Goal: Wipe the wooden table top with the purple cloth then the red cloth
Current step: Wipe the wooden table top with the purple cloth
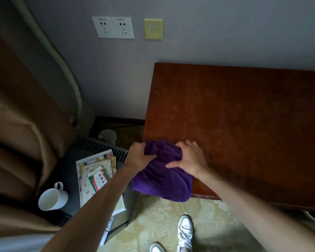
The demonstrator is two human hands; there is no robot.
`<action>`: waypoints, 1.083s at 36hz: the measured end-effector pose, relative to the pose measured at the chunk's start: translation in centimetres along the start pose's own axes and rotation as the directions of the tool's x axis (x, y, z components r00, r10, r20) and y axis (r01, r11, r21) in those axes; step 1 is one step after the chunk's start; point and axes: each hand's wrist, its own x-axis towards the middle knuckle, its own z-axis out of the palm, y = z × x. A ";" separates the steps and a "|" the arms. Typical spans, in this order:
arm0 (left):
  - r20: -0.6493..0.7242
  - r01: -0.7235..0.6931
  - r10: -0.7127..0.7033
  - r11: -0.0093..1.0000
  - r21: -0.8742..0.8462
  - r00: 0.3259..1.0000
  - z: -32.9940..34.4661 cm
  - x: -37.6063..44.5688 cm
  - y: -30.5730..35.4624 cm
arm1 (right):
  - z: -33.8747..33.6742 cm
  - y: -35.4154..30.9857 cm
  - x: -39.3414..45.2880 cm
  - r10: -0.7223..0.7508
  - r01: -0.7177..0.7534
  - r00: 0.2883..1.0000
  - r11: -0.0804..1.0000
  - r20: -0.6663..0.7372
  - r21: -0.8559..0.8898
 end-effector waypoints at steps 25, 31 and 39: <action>0.193 -0.483 0.455 0.863 0.144 0.870 -1.2 -7.8 -4.5 | -0.9 2.1 -6.4 -0.531 0.502 0.847 0.821 -0.039 -0.274; -0.195 -0.324 0.310 0.945 -0.041 0.930 -1.9 -7.1 -5.2 | 1.6 -0.2 -1.1 -0.558 0.498 0.798 0.823 -0.226 -0.275; -0.294 -0.217 0.177 0.970 -0.108 0.939 0.1 -4.8 -4.8 | 5.7 -1.4 0.9 -0.537 0.473 0.839 0.798 -0.084 -0.373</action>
